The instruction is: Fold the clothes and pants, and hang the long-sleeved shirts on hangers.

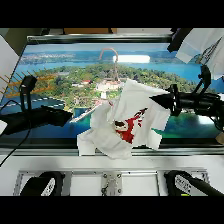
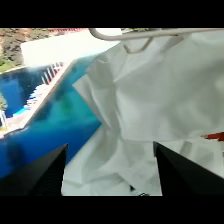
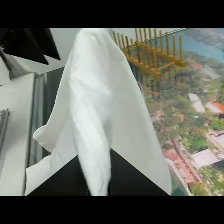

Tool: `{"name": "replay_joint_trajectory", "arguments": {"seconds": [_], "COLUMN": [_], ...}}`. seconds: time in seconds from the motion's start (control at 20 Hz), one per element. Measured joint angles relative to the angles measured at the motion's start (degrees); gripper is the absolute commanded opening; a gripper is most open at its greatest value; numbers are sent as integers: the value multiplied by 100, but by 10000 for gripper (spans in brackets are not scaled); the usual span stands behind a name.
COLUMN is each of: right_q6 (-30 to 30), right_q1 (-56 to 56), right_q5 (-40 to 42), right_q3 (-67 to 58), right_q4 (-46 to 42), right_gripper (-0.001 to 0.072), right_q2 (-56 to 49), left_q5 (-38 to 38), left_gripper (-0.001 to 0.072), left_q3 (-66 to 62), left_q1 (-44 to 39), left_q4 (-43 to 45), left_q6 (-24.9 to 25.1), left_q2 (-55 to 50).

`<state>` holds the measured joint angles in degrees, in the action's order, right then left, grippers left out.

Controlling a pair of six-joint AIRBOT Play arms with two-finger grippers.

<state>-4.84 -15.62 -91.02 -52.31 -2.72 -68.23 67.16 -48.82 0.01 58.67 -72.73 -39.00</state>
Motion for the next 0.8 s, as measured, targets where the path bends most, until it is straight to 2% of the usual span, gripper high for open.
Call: {"name": "replay_joint_trajectory", "arguments": {"seconds": [0.15,0.3,0.5,0.8], "right_q6": [153,282,457,555], "right_q1": [0,0,0,0], "right_q5": [151,223,260,275], "right_q3": [0,0,0,0], "right_q4": [-11,-155,-297,-369], "right_gripper": [12,13,13,13], "right_q2": [190,264,297,304], "left_q5": [-527,-1176,-1576,-1558], "left_gripper": [549,549,549,549], "left_q3": [0,-96,-431,-601], "left_q1": [-1010,-1987,-2767,-3189], "left_q4": [105,140,162,188], "left_q6": [-1139,-1801,-2153,-2306], "left_q2": [-243,-702,-1357,-1867]}}
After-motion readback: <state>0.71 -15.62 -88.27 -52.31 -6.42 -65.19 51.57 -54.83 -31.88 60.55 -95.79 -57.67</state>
